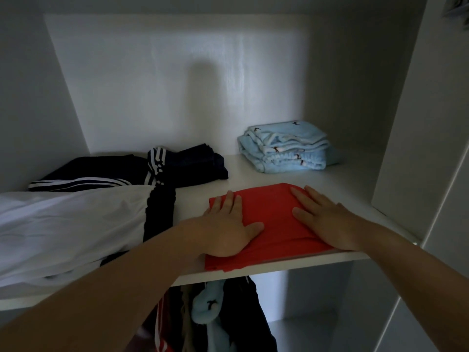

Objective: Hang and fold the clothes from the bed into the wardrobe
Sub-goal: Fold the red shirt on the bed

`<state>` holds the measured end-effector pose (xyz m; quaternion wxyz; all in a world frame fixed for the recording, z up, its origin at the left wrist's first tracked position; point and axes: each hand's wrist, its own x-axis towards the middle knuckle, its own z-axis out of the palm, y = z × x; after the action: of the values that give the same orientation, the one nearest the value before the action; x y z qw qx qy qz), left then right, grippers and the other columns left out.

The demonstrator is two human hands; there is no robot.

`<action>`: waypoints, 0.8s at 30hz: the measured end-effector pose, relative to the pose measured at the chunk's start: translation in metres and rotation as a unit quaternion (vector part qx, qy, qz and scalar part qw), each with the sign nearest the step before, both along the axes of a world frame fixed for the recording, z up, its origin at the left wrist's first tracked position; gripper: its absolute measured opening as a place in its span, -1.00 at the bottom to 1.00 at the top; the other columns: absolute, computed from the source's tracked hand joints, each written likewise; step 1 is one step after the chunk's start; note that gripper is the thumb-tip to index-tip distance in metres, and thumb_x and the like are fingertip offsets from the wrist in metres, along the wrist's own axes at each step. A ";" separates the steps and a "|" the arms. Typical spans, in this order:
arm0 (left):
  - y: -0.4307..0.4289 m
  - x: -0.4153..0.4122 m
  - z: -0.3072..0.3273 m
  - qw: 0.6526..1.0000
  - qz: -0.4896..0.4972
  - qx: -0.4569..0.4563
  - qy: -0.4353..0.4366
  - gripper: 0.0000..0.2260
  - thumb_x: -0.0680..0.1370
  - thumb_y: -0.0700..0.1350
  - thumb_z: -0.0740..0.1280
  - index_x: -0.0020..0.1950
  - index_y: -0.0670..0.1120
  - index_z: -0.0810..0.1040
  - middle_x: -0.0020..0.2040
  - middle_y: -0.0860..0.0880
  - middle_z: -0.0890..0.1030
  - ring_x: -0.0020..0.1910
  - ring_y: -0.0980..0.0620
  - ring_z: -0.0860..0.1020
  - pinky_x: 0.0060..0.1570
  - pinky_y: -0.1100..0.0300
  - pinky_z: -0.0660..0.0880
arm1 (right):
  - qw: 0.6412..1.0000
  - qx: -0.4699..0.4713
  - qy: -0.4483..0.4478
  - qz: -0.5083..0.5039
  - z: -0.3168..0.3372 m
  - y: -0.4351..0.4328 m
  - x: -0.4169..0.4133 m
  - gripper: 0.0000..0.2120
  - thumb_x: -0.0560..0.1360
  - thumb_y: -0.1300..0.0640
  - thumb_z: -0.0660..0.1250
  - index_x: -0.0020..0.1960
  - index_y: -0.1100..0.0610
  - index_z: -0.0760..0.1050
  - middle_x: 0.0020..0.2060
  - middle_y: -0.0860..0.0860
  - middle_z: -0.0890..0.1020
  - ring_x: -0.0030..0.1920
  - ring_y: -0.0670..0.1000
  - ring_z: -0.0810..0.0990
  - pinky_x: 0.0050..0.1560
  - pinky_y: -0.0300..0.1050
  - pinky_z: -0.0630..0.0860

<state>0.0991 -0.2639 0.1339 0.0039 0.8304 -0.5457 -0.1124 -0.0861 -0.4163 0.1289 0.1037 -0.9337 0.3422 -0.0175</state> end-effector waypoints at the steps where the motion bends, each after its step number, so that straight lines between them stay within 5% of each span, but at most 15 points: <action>1: -0.001 -0.001 -0.001 1.000 0.002 -0.002 -0.001 -0.19 0.58 0.39 -0.10 0.57 -0.09 -0.37 0.58 -0.09 -0.38 0.57 -0.14 -0.30 0.52 -0.05 -0.22 | 1.000 -0.007 0.012 -0.013 -0.001 0.000 -0.001 -0.42 0.58 -0.33 -0.21 0.53 -0.30 -0.34 0.59 -0.08 -0.22 0.59 0.07 -0.16 0.50 0.25 -0.13; 5: -0.008 -0.004 -0.005 1.000 0.010 -0.007 -0.012 -0.20 0.60 0.37 -0.08 0.58 -0.10 -0.35 0.58 -0.11 -0.36 0.58 -0.16 -0.28 0.54 -0.06 -0.21 | 0.996 -0.065 0.040 -0.035 0.006 0.006 0.006 -0.42 0.63 -0.23 -0.15 0.57 -0.18 -0.28 0.58 -0.06 -0.28 0.57 0.10 -0.30 0.47 0.28 -0.27; 9: -0.019 -0.006 -0.006 1.000 0.009 -0.012 -0.014 -0.21 0.60 0.36 -0.07 0.58 -0.10 -0.33 0.59 -0.12 -0.35 0.58 -0.15 -0.28 0.53 -0.06 -0.20 | 0.993 -0.060 -0.100 0.030 0.013 0.028 0.021 -0.37 0.63 0.05 0.08 0.62 0.08 -0.11 0.60 0.03 -0.15 0.59 0.07 -0.10 0.53 0.03 -0.14; 13: -0.032 -0.014 -0.002 1.000 0.004 -0.012 -0.003 -0.21 0.61 0.35 -0.05 0.59 -0.10 -0.33 0.59 -0.12 -0.34 0.58 -0.14 -0.28 0.55 -0.06 -0.21 | 0.996 -0.047 -0.062 0.040 0.008 0.025 0.022 -0.36 0.64 -0.24 -0.09 0.62 0.03 -0.13 0.61 0.01 -0.04 0.59 0.01 -0.06 0.57 0.05 -0.07; 24: -0.057 -0.032 0.008 1.000 -0.018 -0.012 0.011 -0.22 0.62 0.33 -0.05 0.59 -0.11 -0.31 0.59 -0.12 -0.34 0.58 -0.14 -0.27 0.55 -0.06 -0.20 | 0.999 -0.027 0.026 0.009 0.016 -0.016 -0.001 -0.28 0.56 -0.40 -0.14 0.61 -0.11 -0.20 0.60 -0.05 -0.10 0.59 -0.03 -0.10 0.53 -0.02 -0.10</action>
<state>0.0670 -0.3204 0.1419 0.0179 0.8189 -0.5621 -0.1150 -0.0868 -0.4328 0.1445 0.0701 -0.9392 0.3361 -0.0015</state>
